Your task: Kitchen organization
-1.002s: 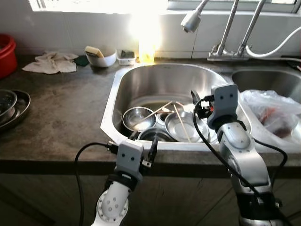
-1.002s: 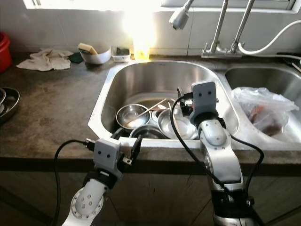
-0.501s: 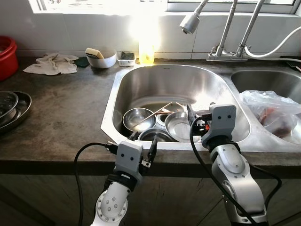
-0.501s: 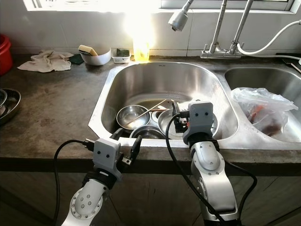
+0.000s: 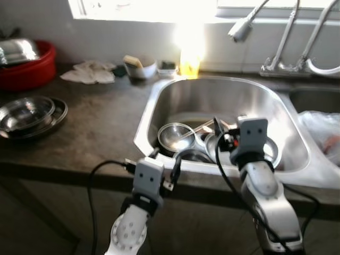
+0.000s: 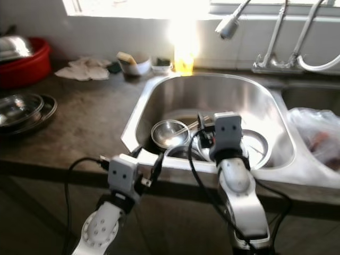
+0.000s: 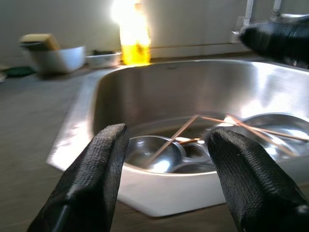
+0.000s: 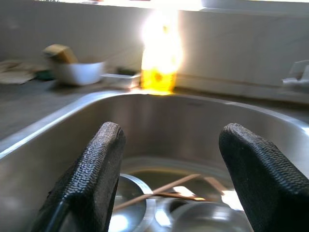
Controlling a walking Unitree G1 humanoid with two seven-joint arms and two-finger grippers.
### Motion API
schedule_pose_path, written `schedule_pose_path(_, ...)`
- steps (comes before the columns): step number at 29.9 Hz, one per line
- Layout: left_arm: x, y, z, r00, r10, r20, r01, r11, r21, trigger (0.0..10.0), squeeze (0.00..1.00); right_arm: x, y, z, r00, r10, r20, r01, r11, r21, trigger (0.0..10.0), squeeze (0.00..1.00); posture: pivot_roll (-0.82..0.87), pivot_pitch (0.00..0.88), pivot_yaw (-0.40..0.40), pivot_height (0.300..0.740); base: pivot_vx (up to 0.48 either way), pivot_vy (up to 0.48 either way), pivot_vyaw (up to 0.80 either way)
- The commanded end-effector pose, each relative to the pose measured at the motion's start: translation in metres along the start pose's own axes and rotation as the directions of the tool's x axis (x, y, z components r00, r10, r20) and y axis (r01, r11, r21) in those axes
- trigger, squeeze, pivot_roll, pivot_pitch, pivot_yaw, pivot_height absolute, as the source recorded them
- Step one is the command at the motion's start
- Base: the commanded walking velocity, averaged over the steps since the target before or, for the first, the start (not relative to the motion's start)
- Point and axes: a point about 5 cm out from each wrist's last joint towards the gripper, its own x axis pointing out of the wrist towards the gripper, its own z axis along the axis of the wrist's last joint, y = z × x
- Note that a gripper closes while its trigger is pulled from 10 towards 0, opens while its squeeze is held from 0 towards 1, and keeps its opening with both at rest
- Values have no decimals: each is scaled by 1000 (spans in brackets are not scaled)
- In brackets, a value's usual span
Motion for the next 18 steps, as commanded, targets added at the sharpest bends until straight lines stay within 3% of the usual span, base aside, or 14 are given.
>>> schedule_pose_path(1,-3,5,-4,1000,13,-20,-13,1000,6,10000,0,1,9,2,1000,29,9,-29,999,18,10000,0,39,66,-27,740,0,450,800)
schedule_pose_path(18,-3,6,-4,1000,13,-25,-13,1000,4,10000,0,4,11,6,999,29,20,-29,999,36,10000,0,41,72,-22,740,0,412,800)
